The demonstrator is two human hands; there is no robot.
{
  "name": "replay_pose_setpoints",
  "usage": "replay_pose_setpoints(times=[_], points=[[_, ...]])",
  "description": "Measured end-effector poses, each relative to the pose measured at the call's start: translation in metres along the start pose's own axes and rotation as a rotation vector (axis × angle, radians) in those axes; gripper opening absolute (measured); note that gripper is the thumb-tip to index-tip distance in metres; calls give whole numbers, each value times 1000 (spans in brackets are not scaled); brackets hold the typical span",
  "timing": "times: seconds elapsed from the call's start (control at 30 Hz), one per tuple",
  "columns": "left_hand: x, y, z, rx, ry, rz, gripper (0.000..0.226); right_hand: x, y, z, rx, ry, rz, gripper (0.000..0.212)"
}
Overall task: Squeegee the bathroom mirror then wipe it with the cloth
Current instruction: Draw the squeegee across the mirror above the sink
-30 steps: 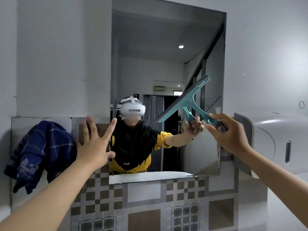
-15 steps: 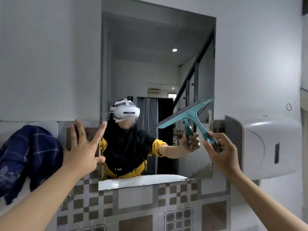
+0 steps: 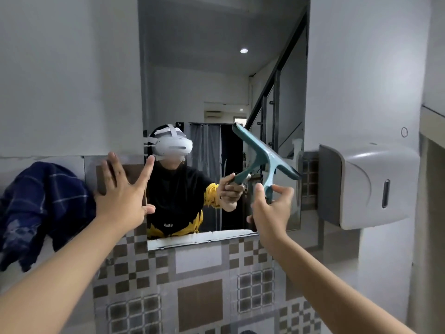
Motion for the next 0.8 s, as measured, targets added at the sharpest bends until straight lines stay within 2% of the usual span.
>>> replay_pose_setpoints(times=[0.17, 0.23, 0.33, 0.47, 0.57, 0.8], points=[[4, -14, 7, -50, -67, 62, 103, 17, -29, 46, -24, 150, 106, 25], [7, -25, 16, -54, -107, 94, 98, 20, -43, 64, 19, 191, 136, 26], [11, -39, 30, -47, -150, 143, 105, 20, -65, 93, 100, 193, 141, 26], [18, -44, 41, -20, -138, 171, 119, 5, -93, 130, 206, 121, 81, 29], [19, -44, 43, -34, -138, 177, 125, 0, -104, 142, 209, 16, -17, 34], [20, -39, 53, -12, -117, 141, 123, -12, -97, 123, 231, -54, -171, 29]])
Point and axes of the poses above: each hand's wrist, its own y-axis towards the middle knuckle, its own z-axis out of the palm, x = y × z, the point moved 6 cm from there along y, towards the middle knuckle, and after that the axes turned 3 degrees about y, right-handed, at the moved point
